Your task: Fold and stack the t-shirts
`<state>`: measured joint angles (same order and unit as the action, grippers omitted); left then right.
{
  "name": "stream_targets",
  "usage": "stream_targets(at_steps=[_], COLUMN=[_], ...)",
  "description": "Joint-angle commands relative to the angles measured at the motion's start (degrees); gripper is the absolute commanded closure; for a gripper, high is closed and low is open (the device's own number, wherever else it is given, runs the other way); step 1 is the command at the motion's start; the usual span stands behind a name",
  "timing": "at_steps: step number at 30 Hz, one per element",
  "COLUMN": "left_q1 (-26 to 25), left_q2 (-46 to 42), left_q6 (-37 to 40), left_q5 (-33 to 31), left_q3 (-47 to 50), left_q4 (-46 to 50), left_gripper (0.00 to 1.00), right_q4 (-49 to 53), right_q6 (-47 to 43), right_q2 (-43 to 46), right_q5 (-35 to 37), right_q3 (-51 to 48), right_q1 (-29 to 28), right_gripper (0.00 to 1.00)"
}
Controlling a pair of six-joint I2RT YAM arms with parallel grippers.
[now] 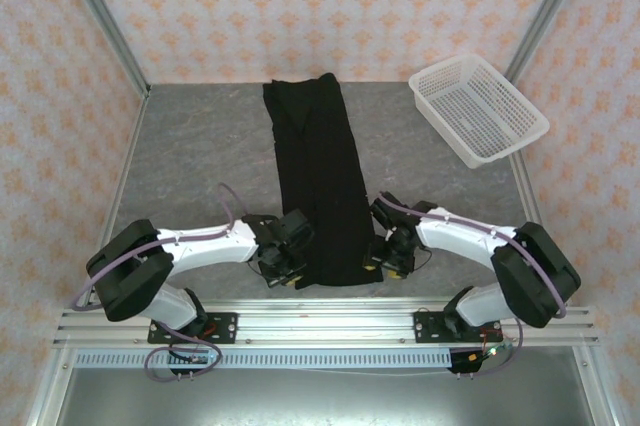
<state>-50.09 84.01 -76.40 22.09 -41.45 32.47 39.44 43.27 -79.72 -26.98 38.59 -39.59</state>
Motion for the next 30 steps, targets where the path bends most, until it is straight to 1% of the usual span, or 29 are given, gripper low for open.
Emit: stream_targets(at_steps=[1, 5, 8, 9, 13, 15, 19, 24, 27, 30], left_q1=[0.37, 0.34, 0.39, 0.36, 0.35, 0.36, -0.16, -3.07, -5.84, -8.04], left_q2=[-1.16, -1.28, -1.39, -1.39, -1.93, -2.8, -5.9, -11.11, -14.23, -17.84], left_q6=[1.32, 2.34, 2.86, 3.12, 4.48, 5.4, 7.26, 7.02, 5.43, 3.72], left_q5=[-1.25, -1.01, -0.57, -0.35, 0.0, 0.3, 0.85, 1.38, 0.59, -2.56], left_q3=[1.26, 1.37, 1.79, 1.82, 1.81, 1.9, 2.32, 3.21, 3.31, 2.4], left_q4=[3.4, 3.5, 2.89, 2.71, 3.37, 3.79, 5.62, 6.6, 5.34, 6.22], left_gripper=[1.0, 1.0, 1.0, 1.0, 1.0, 1.0, 1.0, 1.0, 1.0, 1.0], right_q4=[-4.75, -5.93, -5.69, -5.54, -4.04, -2.24, 2.12, 8.52, 10.62, 13.01], right_q6=[2.53, 3.96, 4.54, 4.71, 5.42, 5.19, 4.3, 2.19, 2.68, 4.04], right_q2=[-1.65, -1.66, -2.0, -2.11, -1.27, -0.48, 1.94, 4.55, 6.91, 10.55], right_q5=[-2.0, -2.52, -2.39, -2.31, -0.78, 0.15, 0.22, -1.91, -3.72, -3.13], right_q3=[0.66, 1.49, 2.75, 3.06, 4.07, 4.85, 5.88, 7.06, 7.15, 7.66], right_q1=[-2.02, -2.46, -2.68, -2.68, -2.77, -2.74, -3.02, -5.42, -7.21, -7.49], right_gripper=[0.56, 0.63, 0.7, 0.73, 0.95, 1.0, 1.0, 1.0, 1.0, 1.0])
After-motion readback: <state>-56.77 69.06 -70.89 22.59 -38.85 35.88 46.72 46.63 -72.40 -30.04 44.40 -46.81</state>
